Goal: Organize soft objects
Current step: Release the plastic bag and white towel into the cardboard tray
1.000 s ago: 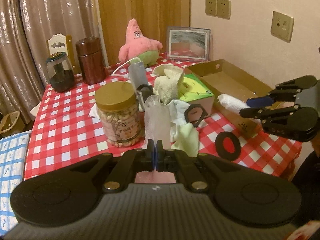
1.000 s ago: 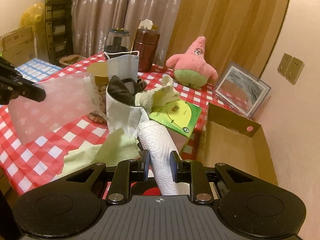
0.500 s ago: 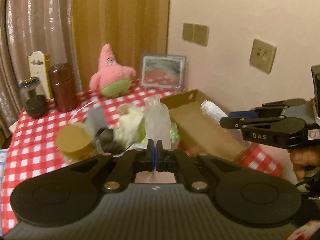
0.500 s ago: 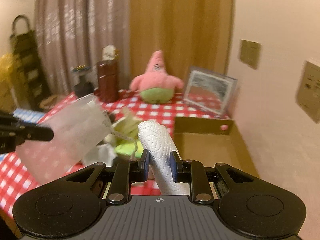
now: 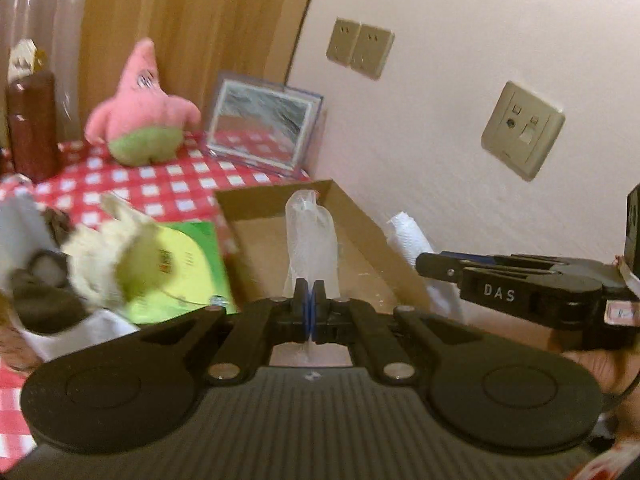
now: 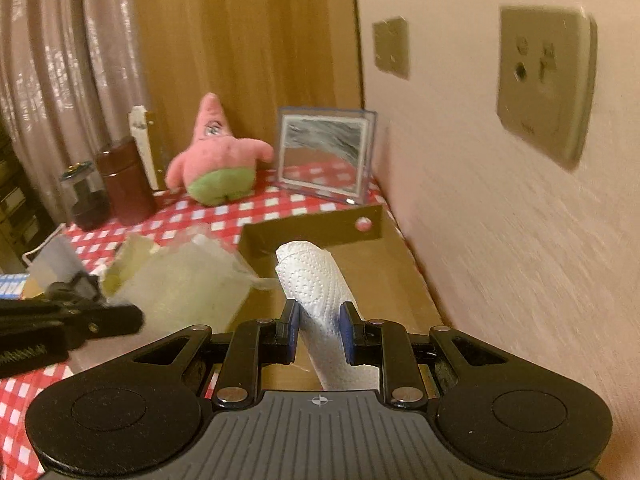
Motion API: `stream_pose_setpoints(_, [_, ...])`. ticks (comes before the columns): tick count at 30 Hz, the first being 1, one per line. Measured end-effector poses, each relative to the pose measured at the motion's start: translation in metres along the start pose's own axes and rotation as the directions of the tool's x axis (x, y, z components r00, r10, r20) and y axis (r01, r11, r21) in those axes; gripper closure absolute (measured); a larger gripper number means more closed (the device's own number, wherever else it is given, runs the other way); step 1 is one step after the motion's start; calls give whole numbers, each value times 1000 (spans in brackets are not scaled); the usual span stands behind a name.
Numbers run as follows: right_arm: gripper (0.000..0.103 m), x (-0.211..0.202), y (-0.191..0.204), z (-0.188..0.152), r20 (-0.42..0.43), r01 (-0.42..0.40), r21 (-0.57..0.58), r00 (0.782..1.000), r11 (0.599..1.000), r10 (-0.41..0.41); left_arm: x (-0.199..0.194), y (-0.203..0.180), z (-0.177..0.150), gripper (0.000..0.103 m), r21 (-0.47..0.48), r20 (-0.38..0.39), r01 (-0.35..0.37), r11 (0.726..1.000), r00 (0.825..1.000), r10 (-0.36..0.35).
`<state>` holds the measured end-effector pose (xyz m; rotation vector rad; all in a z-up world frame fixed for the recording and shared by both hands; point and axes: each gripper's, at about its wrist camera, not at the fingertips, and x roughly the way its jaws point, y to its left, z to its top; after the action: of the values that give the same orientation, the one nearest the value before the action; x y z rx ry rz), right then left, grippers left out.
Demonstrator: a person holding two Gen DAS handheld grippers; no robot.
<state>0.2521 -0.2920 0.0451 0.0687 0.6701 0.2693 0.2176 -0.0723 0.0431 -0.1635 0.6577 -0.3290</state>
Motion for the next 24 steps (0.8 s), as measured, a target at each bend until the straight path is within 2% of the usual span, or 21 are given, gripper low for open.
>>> stream_pose_setpoints(5, [81, 17, -16, -7, -26, 10, 13, 1000, 1000, -10, 42, -15, -5, 101, -35, -34, 18, 999, 999, -19])
stream_pose_setpoints(6, [81, 19, -19, -9, -31, 12, 18, 999, 1000, -11, 49, -18, -6, 98, -45, -35, 24, 999, 999, -25])
stream_pose_setpoints(7, [81, 21, -22, -11, -34, 15, 22, 999, 1000, -14, 56, -20, -7, 84, -54, -36, 34, 998, 999, -36])
stream_pose_setpoints(9, [81, 26, -27, -14, -45, 20, 33, 999, 999, -19, 70, -24, -12, 70, -67, -53, 41, 997, 998, -44])
stream_pose_setpoints(11, [81, 29, -31, -17, -53, 26, 37, 998, 999, -24, 79, -24, -14, 68, -62, -70, 30, 998, 997, -35])
stream_pose_setpoints(16, [81, 38, -37, -23, -72, 30, 45, 997, 999, -26, 76, -17, -21, 37, -23, -84, -9, 1000, 996, 7])
stream_pose_setpoints(21, [81, 47, -39, -23, -87, 24, 73, 996, 997, -17, 62, -2, -24, 23, 0, -81, -49, 999, 996, 48])
stream_pose_setpoints(24, [81, 54, -38, -23, -94, 8, 96, 996, 995, 1, 51, 4, -26, 19, 22, -64, -68, 997, 996, 69])
